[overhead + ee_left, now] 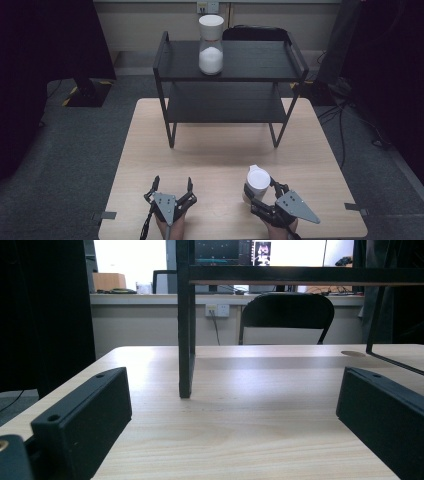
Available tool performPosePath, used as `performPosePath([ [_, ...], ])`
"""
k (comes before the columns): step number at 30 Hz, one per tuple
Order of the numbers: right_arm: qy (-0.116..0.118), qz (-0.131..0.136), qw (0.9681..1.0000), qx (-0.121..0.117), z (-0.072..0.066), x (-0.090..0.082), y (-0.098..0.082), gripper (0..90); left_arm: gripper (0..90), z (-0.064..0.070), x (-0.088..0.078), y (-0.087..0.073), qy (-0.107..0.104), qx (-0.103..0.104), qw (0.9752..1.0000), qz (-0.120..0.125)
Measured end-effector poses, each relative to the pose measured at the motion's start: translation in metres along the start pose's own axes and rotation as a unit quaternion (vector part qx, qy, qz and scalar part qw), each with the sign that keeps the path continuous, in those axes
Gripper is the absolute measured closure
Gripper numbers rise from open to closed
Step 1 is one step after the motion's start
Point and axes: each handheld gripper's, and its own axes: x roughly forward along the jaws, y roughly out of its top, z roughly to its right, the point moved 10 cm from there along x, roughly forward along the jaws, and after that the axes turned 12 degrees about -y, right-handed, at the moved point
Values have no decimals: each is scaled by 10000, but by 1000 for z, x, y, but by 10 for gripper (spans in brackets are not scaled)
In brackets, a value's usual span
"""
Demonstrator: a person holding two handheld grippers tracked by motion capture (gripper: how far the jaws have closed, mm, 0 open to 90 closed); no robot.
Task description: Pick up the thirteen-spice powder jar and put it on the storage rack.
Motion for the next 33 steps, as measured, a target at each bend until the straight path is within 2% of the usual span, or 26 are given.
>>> performPosePath([
  [4,185,66,9998,71,7,2,11,298,7,0,0,0,-1,-1,10000,1],
  [15,508,125,9986,-44,22,12,48,298,7,0,0,0,0,0,10000,0],
  [20,684,145,9976,0,31,17,66,299,7,0,0,0,0,-1,10000,-1],
  [24,750,122,9970,-143,34,23,83,299,7,0,0,0,1,0,10000,-1],
  [33,1002,184,9946,-196,48,42,126,299,7,0,0,0,0,0,10000,-2],
])
